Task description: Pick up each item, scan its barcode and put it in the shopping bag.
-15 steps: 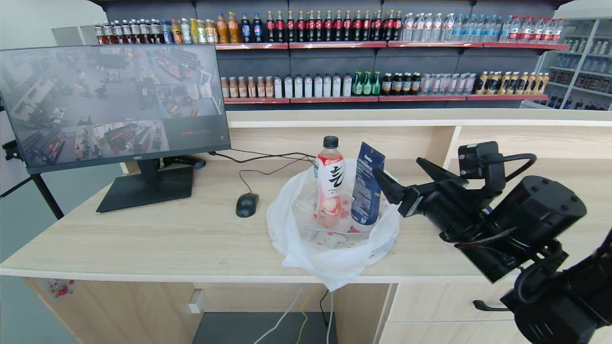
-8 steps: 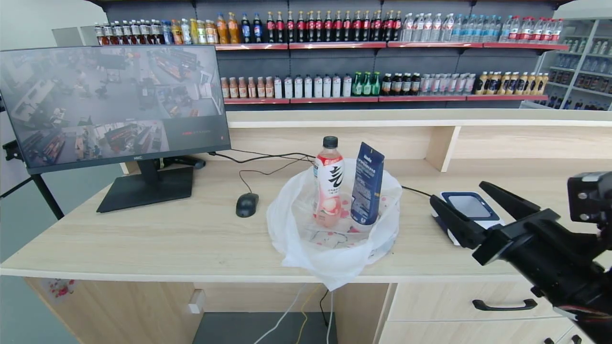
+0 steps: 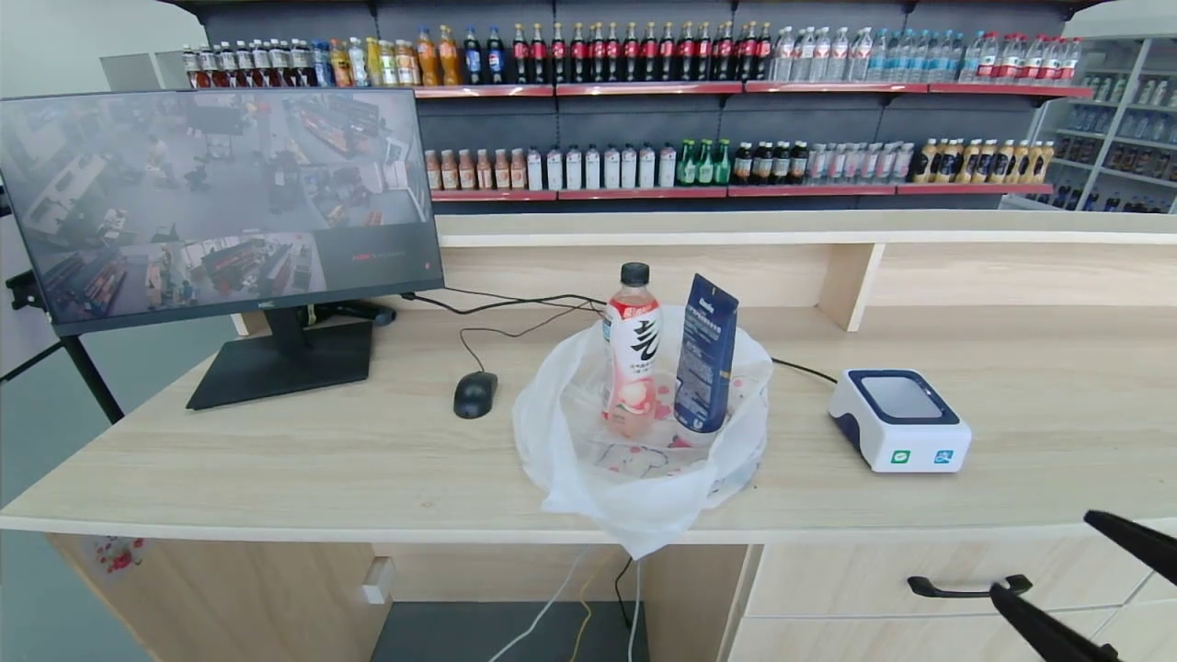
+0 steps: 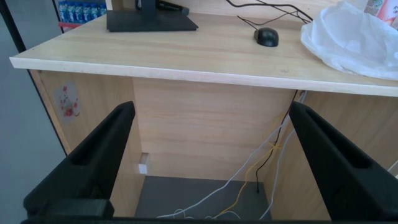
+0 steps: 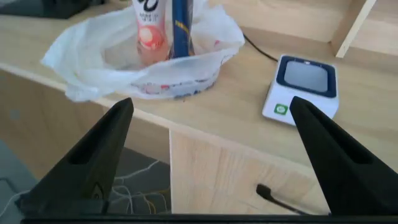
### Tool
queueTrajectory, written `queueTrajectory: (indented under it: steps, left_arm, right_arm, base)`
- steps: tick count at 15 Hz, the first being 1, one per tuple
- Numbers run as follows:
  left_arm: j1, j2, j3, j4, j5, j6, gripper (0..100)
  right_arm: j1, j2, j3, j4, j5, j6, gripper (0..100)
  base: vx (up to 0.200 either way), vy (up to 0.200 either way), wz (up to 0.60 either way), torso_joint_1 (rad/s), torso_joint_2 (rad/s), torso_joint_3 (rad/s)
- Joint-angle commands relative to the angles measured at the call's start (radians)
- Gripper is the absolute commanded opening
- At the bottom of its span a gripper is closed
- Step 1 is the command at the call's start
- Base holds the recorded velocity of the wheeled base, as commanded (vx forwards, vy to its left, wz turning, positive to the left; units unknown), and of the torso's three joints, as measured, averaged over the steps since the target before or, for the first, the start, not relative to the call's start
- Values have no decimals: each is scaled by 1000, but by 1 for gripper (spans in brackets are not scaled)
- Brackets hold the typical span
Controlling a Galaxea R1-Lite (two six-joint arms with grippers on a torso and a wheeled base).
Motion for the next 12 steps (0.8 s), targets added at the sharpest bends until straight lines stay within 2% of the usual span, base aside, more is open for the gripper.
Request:
queueTrajectory:
  steps: [1,3,5,6,7,8,9,11,12]
  left_arm:
    - [0,0,0,0,0,0,100]
    - [0,0,0,0,0,0,100]
    - [0,0,0,0,0,0,100]
    - [0,0,0,0,0,0,100]
    - [0,0,0,0,0,0,100]
    - [0,0,0,0,0,0,100]
    - [0,0,0,0,0,0,100]
    - [0,0,0,0,0,0,100]
    - [0,0,0,0,0,0,100]
  right_arm:
    - [60,-311,34,229,3,-28,100]
    - [61,-383,32,350,3,-24,100]
    - [58,-657,21,668,34,-23,100]
    - [57,-689,-2,726,40,-15,100]
    - [27,-635,3,697,40,22,100]
    - [-19,-621,12,677,35,34,100]
    - [-138,-574,11,681,34,34,100]
    - [-246,-535,11,683,34,32,100]
    - [-351,-541,9,683,32,29,100]
  base:
    - [0,0,0,0,0,0]
    - [0,0,0,0,0,0]
    - [0,0,0,0,0,0]
    - [0,0,0,0,0,0]
    - [0,0,0,0,0,0]
    - [0,0,0,0,0,0]
    - [0,0,0,0,0,0]
    - [0,0,0,0,0,0]
    - [0,0,0,0,0,0]
